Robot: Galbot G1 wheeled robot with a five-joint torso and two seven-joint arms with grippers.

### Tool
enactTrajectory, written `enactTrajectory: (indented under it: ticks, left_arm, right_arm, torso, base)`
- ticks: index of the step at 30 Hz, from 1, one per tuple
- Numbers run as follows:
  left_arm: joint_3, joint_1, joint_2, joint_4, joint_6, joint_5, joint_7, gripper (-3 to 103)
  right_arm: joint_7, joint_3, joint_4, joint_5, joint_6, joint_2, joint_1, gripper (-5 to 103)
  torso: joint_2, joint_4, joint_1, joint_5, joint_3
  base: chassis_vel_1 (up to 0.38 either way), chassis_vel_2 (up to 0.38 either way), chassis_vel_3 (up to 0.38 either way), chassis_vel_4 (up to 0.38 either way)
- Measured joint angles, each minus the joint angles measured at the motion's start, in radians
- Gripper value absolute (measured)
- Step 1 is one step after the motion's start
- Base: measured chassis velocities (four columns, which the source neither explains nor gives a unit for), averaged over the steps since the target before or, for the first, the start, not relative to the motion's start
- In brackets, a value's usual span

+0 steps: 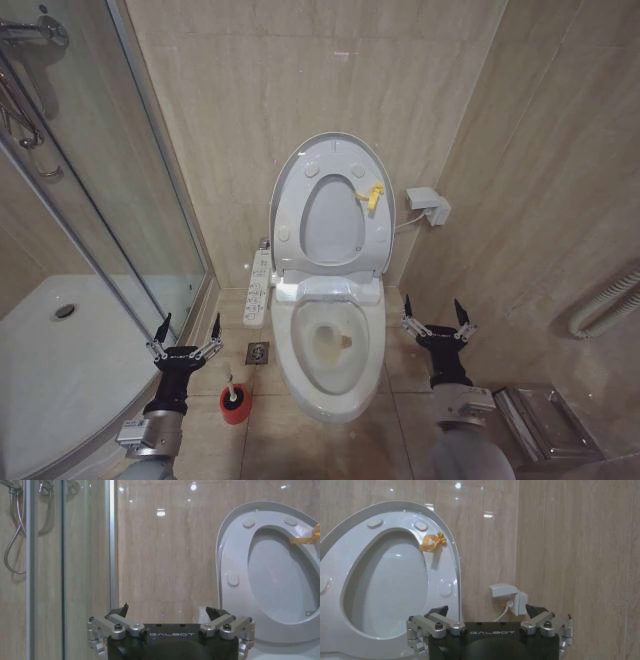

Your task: Open the toilet lid, clean the toilet bowl with a toilet brush, close the toilet lid, and flush.

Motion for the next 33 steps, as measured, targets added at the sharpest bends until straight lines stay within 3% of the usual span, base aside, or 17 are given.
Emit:
enactTrajectory:
  ticks: [31, 33]
  left_arm:
    - [0.0, -0.001, -0.001, 0.0, 0.003, 0.0, 0.0, 100]
    - [0.01, -0.025, -0.016, 0.006, 0.045, -0.002, -0.005, 100]
  right_arm:
    - [0.0, 0.0, 0.0, 0.0, 0.0, 0.0, 0.0, 100]
    - [0.0, 0.0, 0.0, 0.0, 0.0, 0.0, 0.0, 100]
  torso:
    - [0.0, 0.0001, 0.0, 0.0, 0.0]
    - [0.0, 0.0002, 0.0, 0.0001, 0.0]
  base:
    - [0.0, 0.0, 0.0, 0.0]
    - [0.0, 0.0, 0.0, 0.0]
